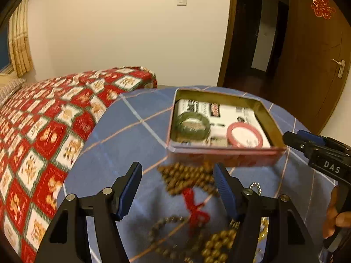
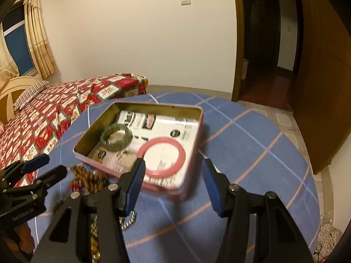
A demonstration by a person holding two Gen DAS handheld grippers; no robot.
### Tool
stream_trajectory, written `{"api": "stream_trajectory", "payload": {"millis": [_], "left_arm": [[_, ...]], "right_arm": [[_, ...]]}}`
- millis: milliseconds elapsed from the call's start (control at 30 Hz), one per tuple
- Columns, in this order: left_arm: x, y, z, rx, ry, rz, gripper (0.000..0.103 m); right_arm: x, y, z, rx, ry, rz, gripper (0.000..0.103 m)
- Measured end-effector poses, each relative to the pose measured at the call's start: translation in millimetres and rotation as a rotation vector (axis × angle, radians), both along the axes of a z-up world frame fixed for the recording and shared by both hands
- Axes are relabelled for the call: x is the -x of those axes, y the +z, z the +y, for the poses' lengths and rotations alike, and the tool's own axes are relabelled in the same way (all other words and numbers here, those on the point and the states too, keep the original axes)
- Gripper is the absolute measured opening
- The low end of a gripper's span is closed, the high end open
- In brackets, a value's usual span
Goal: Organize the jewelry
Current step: 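Grasp the brown wooden bead strand with the left gripper while the right grasps the gray bead chain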
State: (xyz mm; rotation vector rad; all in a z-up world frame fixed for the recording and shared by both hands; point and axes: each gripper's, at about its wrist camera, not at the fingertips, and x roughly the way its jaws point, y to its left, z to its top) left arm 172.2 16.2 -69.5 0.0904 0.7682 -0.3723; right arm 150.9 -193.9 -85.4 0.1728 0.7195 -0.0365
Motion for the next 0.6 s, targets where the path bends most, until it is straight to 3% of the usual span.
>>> {"api": "stream_trajectory", "payload": {"millis": [300, 467, 600], "left_arm": [[-8.1, -18.9, -7.4, 0.033, -0.037, 0.086, 0.068], [-23.3, -41.0, -36.6, -0.058, -0.061, 0.162, 0.068], [-29.9, -44.7, -43.5, -0.060, -0.076, 0.175, 0.076]], "right_arm": [[14.6, -13.0, 20.0, 0.012, 0.063, 0.032, 0.057], [14.1, -17.1, 20.5, -0.008, 0.070, 0.051, 0.057], [15.5, -21.2, 19.2, -0.018, 0.065, 0.065, 0.057]]}}
